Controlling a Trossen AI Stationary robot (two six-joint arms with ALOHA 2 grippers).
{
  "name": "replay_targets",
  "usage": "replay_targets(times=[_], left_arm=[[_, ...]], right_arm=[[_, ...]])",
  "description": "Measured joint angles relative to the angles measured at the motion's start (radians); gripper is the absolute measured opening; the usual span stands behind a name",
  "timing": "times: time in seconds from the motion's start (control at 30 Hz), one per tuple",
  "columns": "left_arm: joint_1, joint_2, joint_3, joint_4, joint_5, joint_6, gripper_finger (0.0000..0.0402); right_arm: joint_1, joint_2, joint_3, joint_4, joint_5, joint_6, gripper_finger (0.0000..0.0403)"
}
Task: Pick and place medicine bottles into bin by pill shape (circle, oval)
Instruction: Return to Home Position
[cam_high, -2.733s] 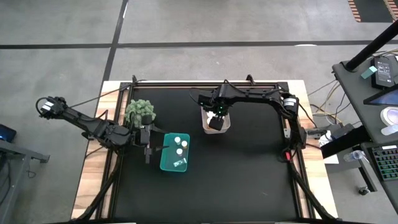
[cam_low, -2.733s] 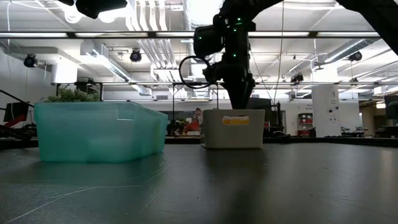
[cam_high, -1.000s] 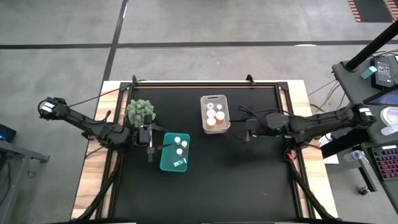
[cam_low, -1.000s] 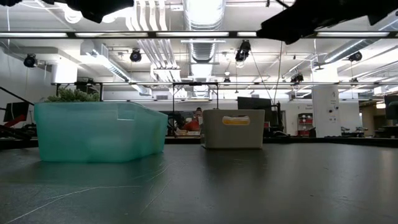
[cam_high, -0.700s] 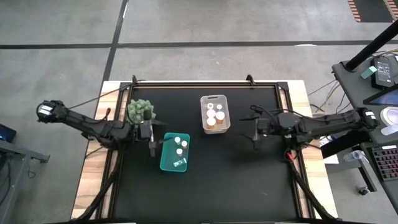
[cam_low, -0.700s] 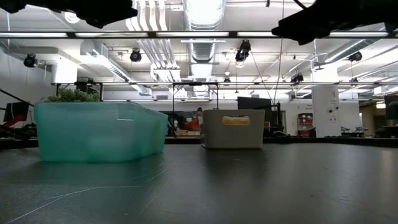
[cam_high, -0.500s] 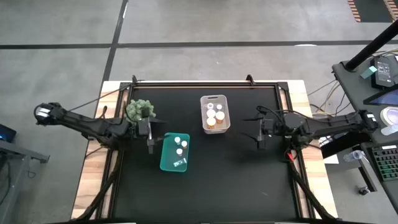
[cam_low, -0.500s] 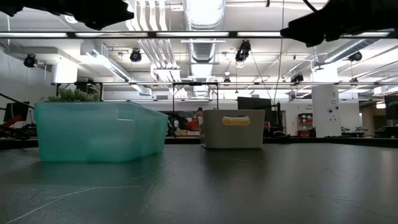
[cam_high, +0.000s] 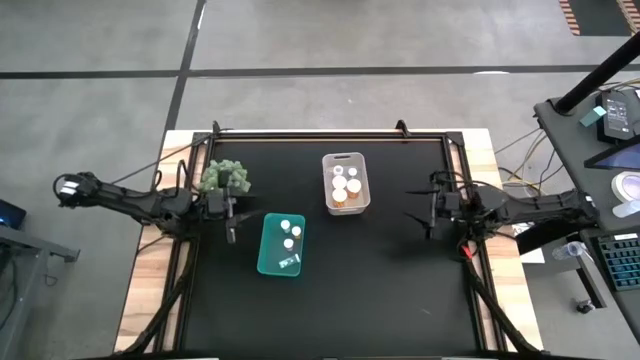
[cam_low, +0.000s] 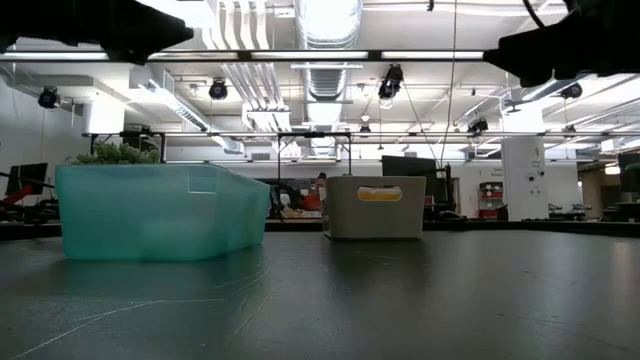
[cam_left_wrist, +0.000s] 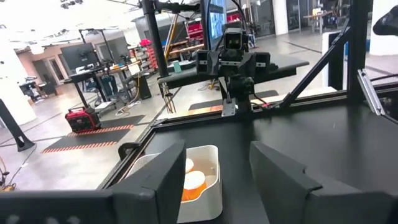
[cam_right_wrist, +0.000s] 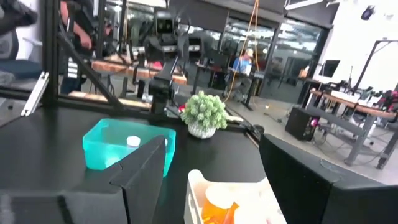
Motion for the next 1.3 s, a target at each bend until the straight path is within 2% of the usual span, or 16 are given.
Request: replay_targets(times=[0.2,0.43,0.57,0.73,1.0,1.17,1.3], left_arm=[[0.000,-0.078,-0.080,0.027,0.000,-0.002,0.0129],[0.000,-0.254,-0.170,0.024,0.002,-0.002,0.0090],[0.000,-0.357,-0.206,0.029,0.002,0.006,0.0070],[0.000,-0.485,-0.255,0.032,0.002,0.031,0.0047],[0.000,-0.454,-0.331,0.032,0.005,0.029,0.0015],[0.000,-0.467,-0.336,0.029,0.003,0.037,0.0001],[0.000,-0.469,-0.337,0.026,-0.001,0.044,0.0001]], right_arm=[[0.000,-0.111,-0.032,-0.061,0.001,0.008,0.0251],[0.000,-0.216,-0.090,-0.061,-0.014,-0.011,0.0251],[0.000,-0.210,-0.122,-0.013,-0.078,-0.022,0.0251],[0.000,-0.200,-0.132,-0.008,-0.080,-0.018,0.0250],[0.000,-0.196,-0.134,-0.021,-0.079,-0.025,0.0251],[0.000,-0.192,-0.134,-0.074,-0.073,0.010,0.0251],[0.000,-0.192,-0.135,-0.121,0.027,0.087,0.0251]])
